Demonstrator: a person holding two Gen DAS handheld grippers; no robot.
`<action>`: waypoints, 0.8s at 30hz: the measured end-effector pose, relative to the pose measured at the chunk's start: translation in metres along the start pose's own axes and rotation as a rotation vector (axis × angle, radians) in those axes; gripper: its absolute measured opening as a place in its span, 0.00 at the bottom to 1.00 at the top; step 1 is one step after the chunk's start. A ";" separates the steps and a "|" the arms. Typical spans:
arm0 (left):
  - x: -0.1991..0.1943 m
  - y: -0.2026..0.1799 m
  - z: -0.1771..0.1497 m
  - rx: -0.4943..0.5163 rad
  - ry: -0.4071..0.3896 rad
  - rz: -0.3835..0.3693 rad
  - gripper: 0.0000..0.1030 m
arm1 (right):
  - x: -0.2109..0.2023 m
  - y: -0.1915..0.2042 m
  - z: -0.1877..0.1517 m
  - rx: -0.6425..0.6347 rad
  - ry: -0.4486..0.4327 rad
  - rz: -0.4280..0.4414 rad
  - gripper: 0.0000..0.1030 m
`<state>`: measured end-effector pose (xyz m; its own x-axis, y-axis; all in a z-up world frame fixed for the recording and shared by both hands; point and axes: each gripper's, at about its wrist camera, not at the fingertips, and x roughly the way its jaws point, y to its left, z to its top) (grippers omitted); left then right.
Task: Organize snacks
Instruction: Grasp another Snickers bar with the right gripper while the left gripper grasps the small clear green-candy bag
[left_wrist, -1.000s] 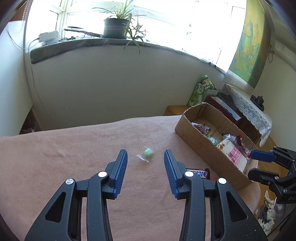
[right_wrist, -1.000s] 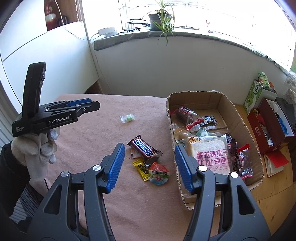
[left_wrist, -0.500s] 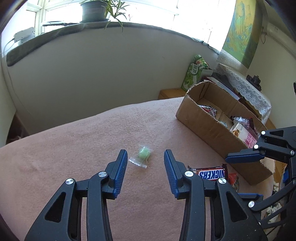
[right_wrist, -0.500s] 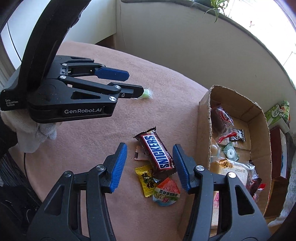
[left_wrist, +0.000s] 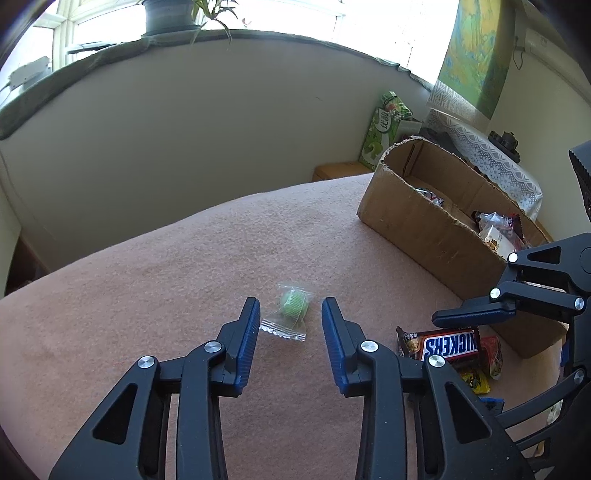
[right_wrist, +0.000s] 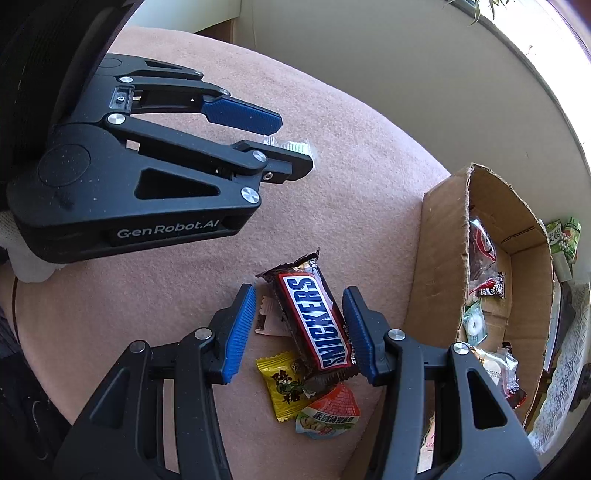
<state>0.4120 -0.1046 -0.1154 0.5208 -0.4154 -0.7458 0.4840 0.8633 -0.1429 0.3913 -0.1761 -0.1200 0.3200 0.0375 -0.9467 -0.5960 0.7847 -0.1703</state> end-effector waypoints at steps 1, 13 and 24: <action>0.002 0.000 -0.001 0.003 0.004 -0.002 0.25 | 0.001 0.000 -0.001 0.001 0.005 -0.002 0.50; 0.002 -0.003 -0.001 0.018 -0.006 -0.008 0.23 | 0.004 0.000 0.004 0.049 0.012 0.035 0.29; -0.009 -0.004 -0.002 0.011 -0.037 0.012 0.23 | -0.014 -0.023 -0.023 0.147 -0.069 0.073 0.29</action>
<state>0.4038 -0.1040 -0.1092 0.5522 -0.4153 -0.7229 0.4847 0.8654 -0.1269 0.3835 -0.2084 -0.1090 0.3325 0.1363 -0.9332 -0.5070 0.8602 -0.0550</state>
